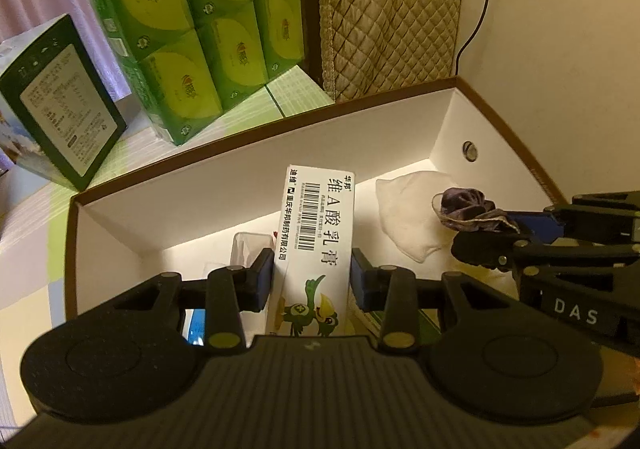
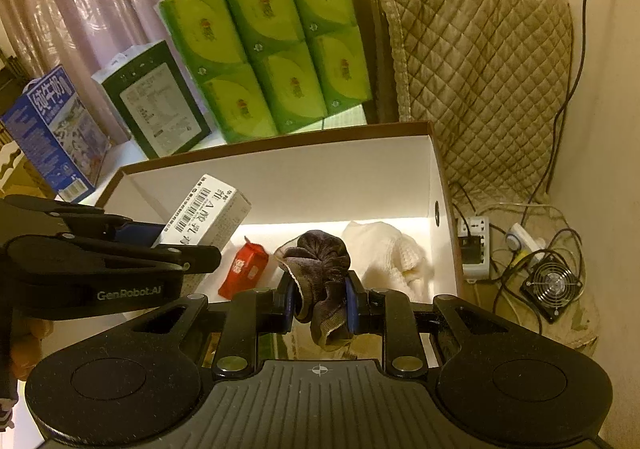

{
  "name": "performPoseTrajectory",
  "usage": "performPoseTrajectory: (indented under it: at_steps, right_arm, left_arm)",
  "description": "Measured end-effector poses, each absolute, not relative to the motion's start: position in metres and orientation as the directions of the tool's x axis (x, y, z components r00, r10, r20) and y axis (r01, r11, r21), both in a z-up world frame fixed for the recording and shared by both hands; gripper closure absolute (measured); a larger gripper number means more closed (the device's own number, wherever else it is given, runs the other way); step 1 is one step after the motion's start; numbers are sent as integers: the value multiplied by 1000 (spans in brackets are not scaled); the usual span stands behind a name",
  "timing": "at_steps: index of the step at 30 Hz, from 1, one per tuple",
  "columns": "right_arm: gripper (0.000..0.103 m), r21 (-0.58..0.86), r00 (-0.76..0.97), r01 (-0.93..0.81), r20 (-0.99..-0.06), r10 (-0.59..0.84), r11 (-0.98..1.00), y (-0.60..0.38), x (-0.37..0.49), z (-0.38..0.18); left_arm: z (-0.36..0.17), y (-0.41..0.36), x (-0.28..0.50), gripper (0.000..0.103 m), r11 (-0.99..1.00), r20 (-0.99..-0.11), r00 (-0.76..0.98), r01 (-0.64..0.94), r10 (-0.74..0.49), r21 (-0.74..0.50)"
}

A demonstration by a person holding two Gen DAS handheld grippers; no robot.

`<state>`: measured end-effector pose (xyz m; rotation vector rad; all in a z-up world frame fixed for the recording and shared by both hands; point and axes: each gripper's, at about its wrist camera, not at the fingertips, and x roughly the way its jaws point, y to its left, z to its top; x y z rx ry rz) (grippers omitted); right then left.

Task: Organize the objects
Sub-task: 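Lower the medicine box and scrunchie into the box and open both tools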

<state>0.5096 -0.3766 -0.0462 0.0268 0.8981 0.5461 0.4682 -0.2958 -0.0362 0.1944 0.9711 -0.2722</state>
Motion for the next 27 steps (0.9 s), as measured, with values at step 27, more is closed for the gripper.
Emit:
performPoseTrajectory:
  at_steps: [27]
  right_arm:
    - [82,265,468,-438,-748,470,859,-358,535,-59]
  left_arm:
    - [-56,-286,495,43,948,-827,546,314,-134,54]
